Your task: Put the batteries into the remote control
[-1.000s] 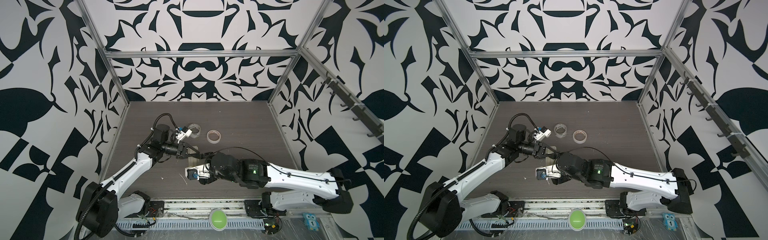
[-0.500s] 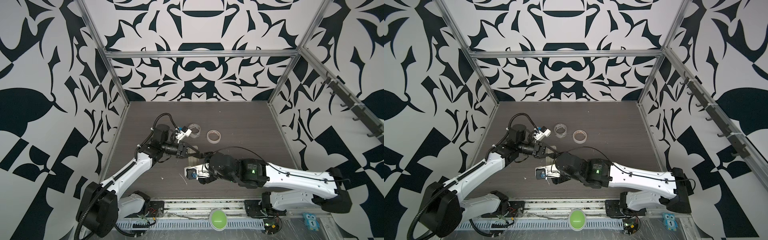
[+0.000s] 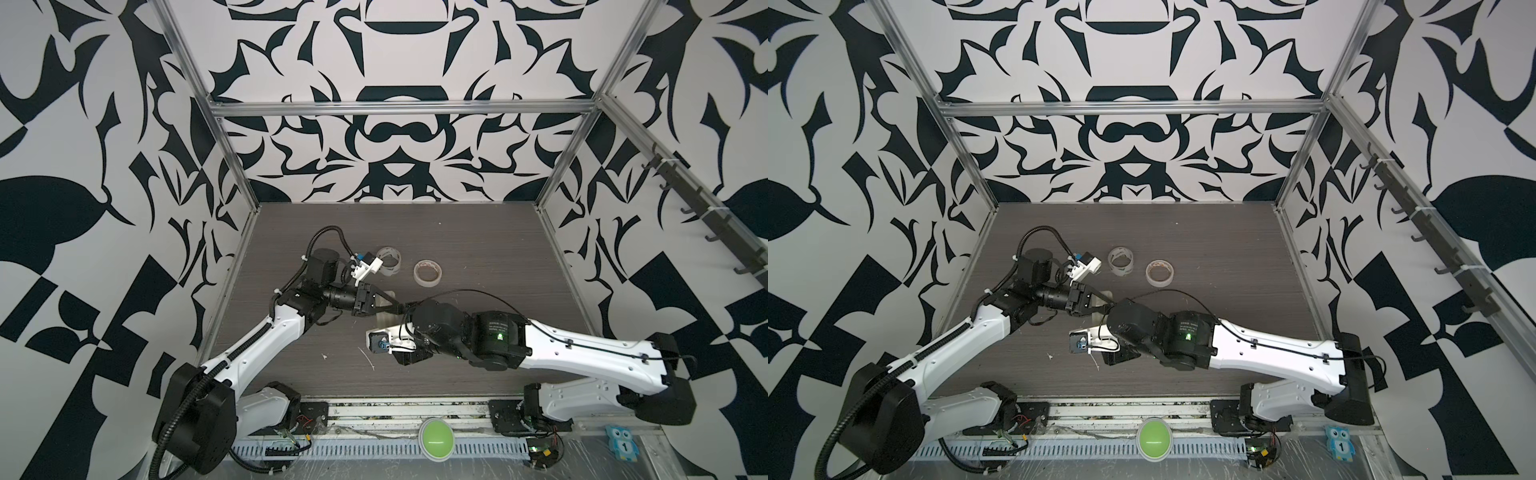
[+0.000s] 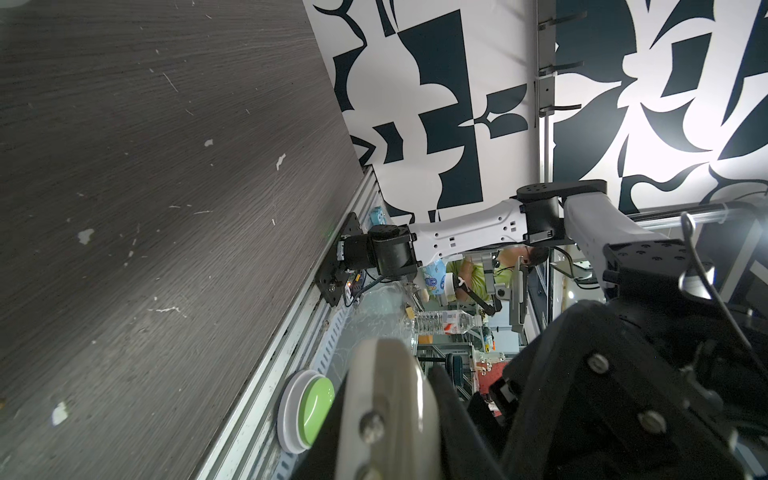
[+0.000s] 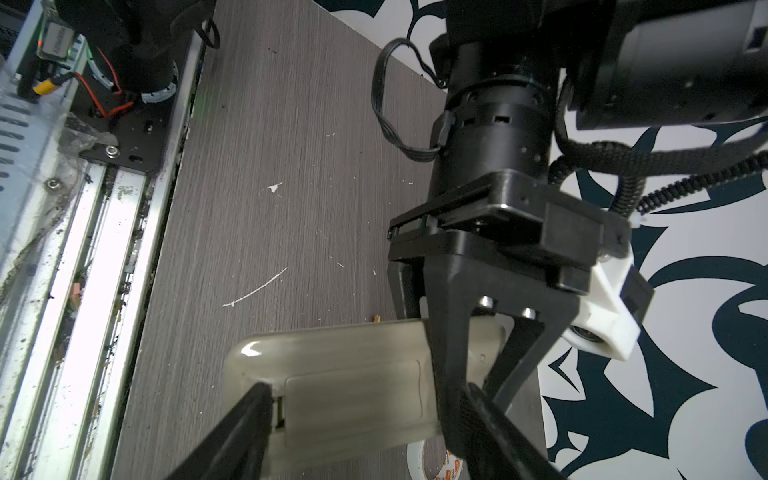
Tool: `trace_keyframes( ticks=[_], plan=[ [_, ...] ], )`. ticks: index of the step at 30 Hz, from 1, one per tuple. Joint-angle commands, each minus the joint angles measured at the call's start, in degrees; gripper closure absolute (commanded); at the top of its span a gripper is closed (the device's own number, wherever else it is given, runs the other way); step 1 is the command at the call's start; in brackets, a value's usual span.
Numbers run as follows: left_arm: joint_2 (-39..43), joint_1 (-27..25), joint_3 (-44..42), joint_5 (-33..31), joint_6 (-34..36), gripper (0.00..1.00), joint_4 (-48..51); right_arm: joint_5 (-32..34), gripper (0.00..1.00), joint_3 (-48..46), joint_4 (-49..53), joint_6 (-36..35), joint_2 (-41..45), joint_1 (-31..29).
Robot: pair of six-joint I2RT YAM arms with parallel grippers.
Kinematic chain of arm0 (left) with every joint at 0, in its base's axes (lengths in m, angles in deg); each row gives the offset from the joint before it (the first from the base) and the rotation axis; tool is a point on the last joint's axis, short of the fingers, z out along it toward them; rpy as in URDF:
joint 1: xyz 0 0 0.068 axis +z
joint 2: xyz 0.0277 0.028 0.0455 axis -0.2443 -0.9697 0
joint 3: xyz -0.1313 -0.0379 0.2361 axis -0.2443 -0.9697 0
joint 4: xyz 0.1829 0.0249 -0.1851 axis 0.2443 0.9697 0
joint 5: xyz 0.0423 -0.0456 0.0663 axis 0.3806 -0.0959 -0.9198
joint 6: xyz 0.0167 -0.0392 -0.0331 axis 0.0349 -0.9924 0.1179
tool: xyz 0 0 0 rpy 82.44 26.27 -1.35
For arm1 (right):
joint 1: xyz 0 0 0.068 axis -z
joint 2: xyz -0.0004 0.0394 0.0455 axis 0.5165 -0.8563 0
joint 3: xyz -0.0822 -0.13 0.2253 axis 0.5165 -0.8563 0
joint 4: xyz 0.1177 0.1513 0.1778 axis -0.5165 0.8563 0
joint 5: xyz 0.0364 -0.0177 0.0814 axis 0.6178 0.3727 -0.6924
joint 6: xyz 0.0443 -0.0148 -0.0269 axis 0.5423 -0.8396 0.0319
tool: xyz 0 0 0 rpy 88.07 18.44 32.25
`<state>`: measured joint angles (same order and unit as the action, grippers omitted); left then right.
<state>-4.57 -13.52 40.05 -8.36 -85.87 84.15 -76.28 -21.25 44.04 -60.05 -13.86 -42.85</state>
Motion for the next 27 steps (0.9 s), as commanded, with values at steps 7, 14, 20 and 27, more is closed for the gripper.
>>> trace_keyframes(
  ticks=[7, 14, 20, 27],
  plan=[
    [0.74, -1.0, 0.76, 3.91, -0.95, 1.0, 0.3, 6.96, 0.26, 2.17, -0.68, -0.09, -1.31, 1.48],
    [0.44, -1.08, 0.96, 4.02, -0.86, 1.0, 0.38, 8.24, 0.27, 2.09, -2.29, -0.66, -1.1, 1.45],
    [0.17, -1.08, 1.07, 3.95, -0.77, 1.0, 0.47, 8.66, 0.27, 1.25, -3.41, -0.83, 0.17, 1.45],
    [0.21, -1.08, 1.12, 3.95, -0.77, 1.0, 0.56, 8.97, 0.27, 0.43, -4.43, -1.06, 1.19, 1.5]
  ],
)
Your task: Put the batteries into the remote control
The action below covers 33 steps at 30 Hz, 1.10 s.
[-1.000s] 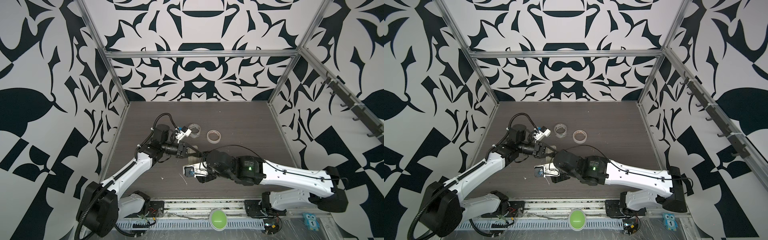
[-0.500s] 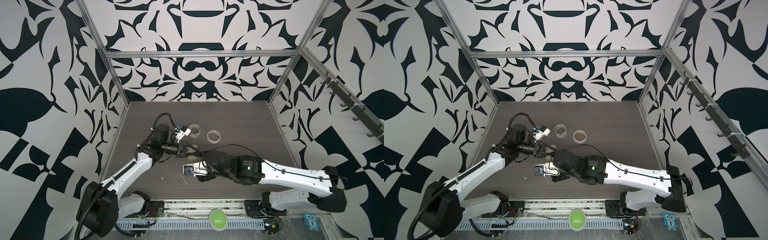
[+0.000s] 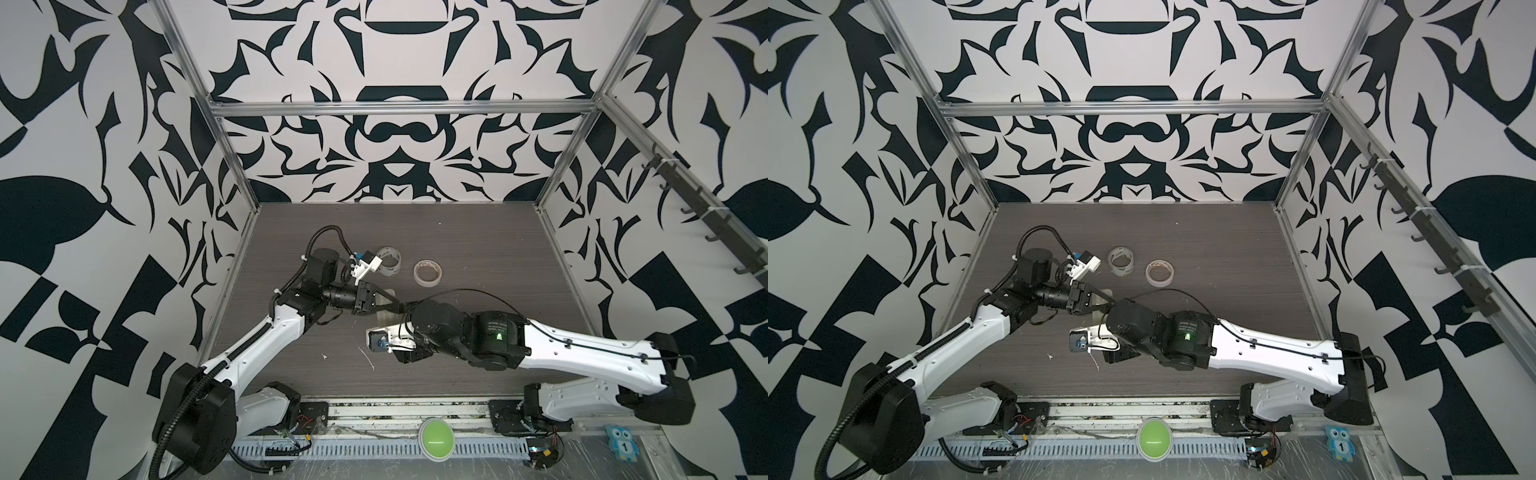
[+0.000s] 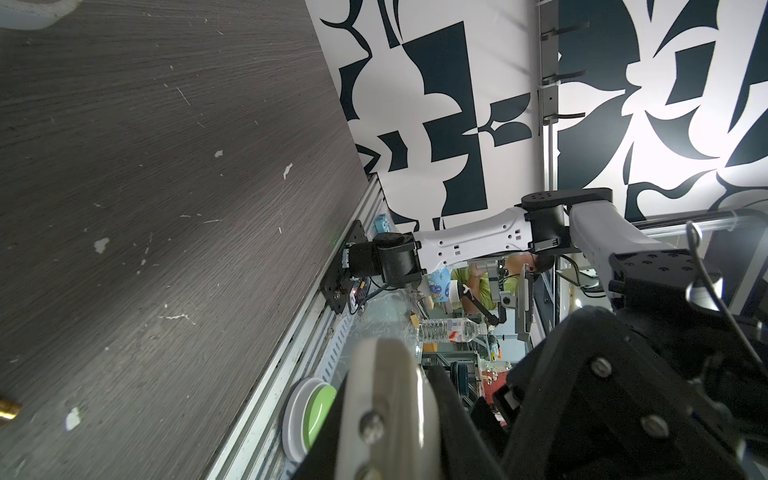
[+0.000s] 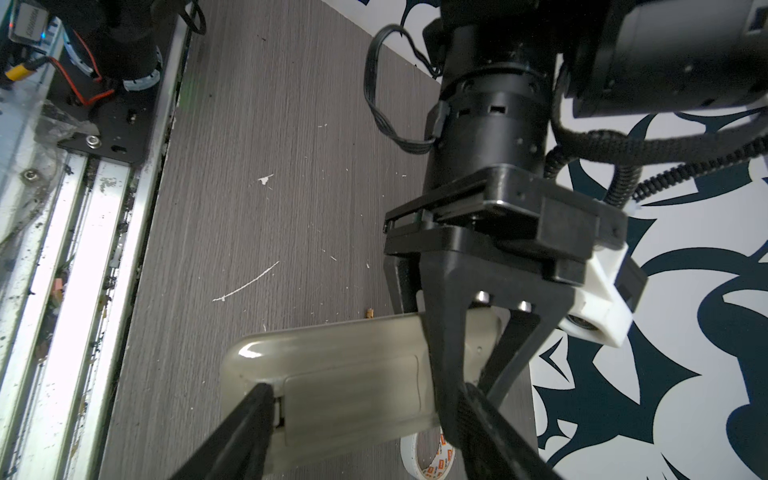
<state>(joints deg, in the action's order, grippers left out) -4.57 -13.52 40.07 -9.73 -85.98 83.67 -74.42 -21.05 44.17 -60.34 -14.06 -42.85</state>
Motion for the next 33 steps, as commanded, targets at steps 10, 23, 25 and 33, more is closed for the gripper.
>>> trace_keyframes(
  ticks=[10, 23, 25, 33],
  plan=[
    [0.22, -1.08, 1.24, 5.06, -0.34, 1.0, 1.48, 7.28, 0.28, -0.3, -5.15, -0.92, 2.26, 1.46],
    [-0.4, 0.64, 1.6, 3.57, -0.78, 1.0, 0.98, -4.44, 0.27, -2.03, -4.0, 0.4, 7.54, 1.22],
    [-0.68, 0.84, 1.6, 3.06, -1.39, 1.0, -0.12, -5.15, 0.27, -1.7, -3.66, 0.49, 7.12, 1.27],
    [-3.41, 2.18, 2.49, 3.48, -2.86, 1.0, -4.7, -6.09, 0.27, -1.08, -4.38, 0.24, 4.49, 1.35]
  ],
)
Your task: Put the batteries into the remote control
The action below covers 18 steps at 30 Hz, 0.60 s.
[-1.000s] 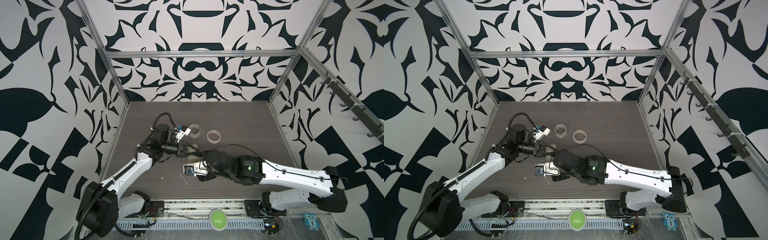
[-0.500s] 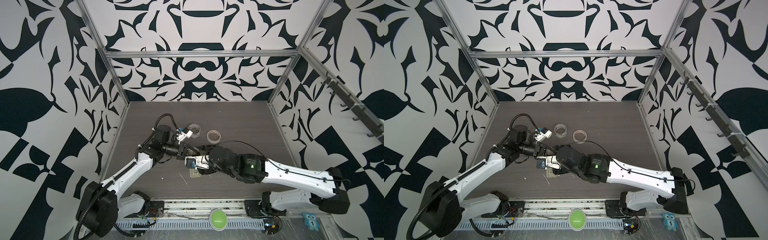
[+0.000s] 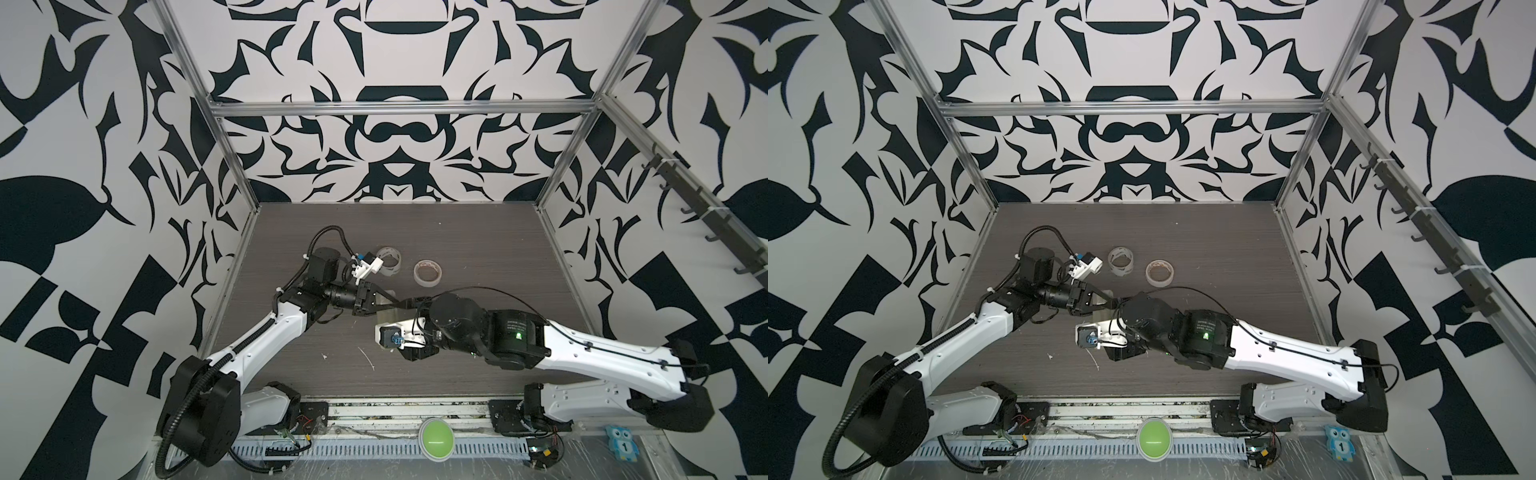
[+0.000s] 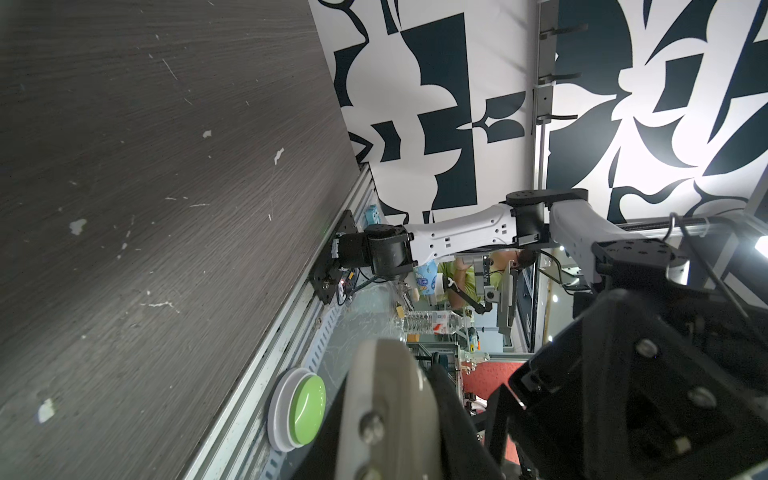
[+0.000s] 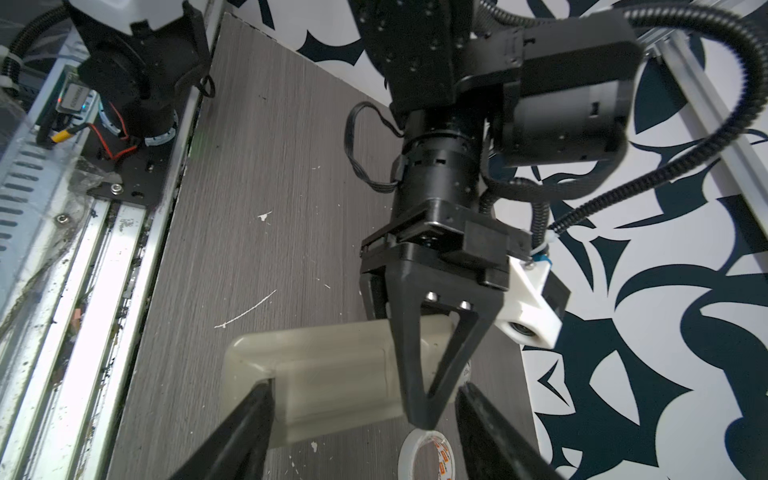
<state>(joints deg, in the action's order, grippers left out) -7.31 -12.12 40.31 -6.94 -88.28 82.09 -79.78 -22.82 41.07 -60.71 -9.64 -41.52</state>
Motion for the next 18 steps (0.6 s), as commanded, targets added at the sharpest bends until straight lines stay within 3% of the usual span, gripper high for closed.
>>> trace_keyframes(
  ticks=[1, 18],
  plan=[
    [-1.08, 1.22, 2.56, 0.57, -0.58, 1.0, -3.4, -0.21, 0.27, 0.59, -1.65, 0.49, -0.19, 0.01],
    [-7.93, 3.13, 5.33, 2.89, 0.31, 1.0, -7.4, 1.72, 0.28, 1.46, -5.46, -0.26, -4.23, 4.29]
  ],
)
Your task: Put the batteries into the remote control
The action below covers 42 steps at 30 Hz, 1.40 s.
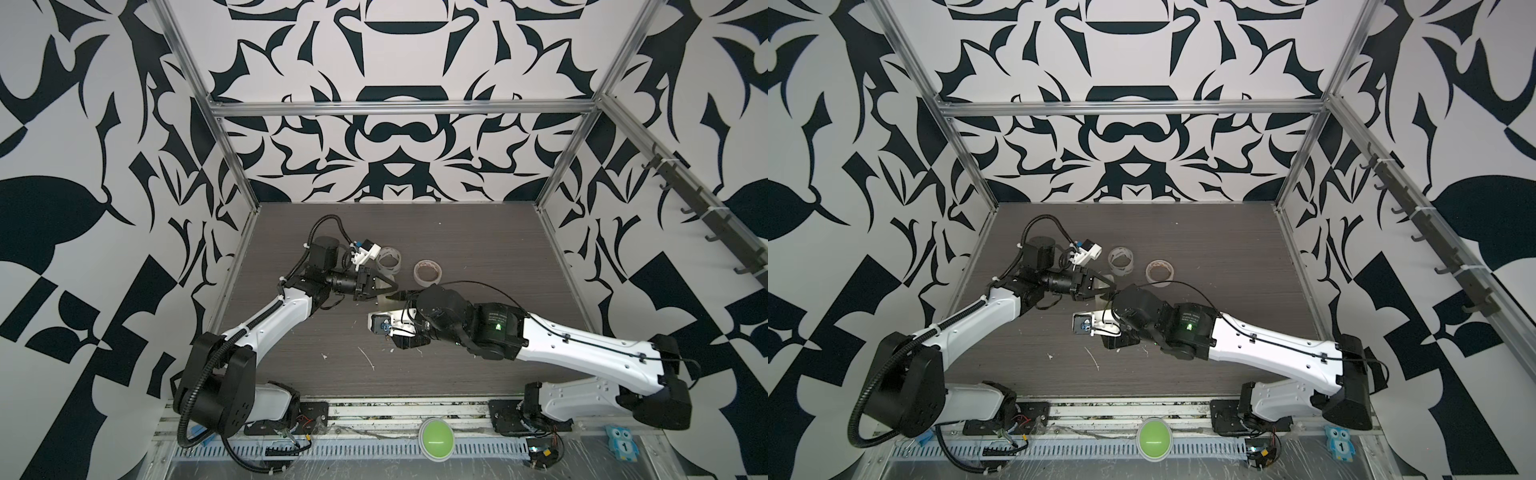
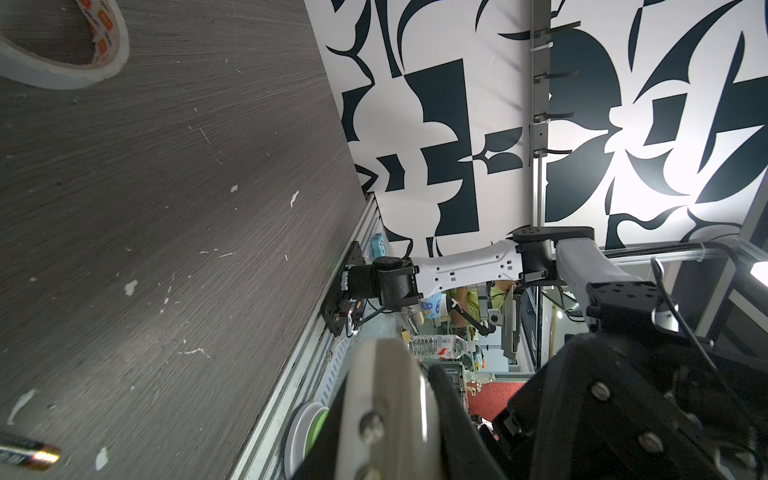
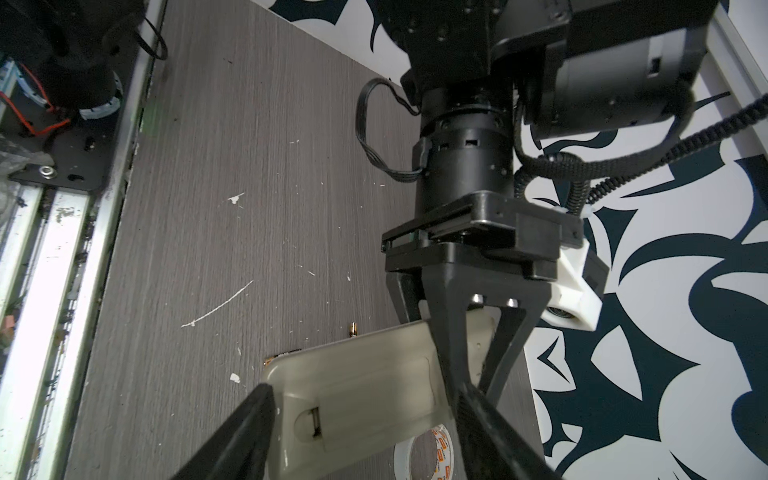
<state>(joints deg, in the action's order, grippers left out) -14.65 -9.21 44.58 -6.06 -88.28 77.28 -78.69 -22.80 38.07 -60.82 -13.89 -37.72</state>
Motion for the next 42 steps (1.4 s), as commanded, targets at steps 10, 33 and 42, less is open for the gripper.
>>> trace_keyframes(
  ticks=[10, 33, 42],
  plan=[
    [-0.2, 0.19, 0.49, 2.1, 1.23, 1.0, -2.25, 1.72, 0.28, 0.49, -1.91, -0.37, 0.72, 0.9],
    [0.27, 0.8, 0.53, 0.35, 3.3, 1.0, 0.57, 3.71, 0.28, -0.76, -0.44, 1.1, 0.96, 0.96],
    [0.48, 0.75, 0.49, 0.34, 2.71, 1.0, 0.1, 3.05, 0.28, -0.73, -0.26, 1.66, -0.1, 1.3]
  ],
)
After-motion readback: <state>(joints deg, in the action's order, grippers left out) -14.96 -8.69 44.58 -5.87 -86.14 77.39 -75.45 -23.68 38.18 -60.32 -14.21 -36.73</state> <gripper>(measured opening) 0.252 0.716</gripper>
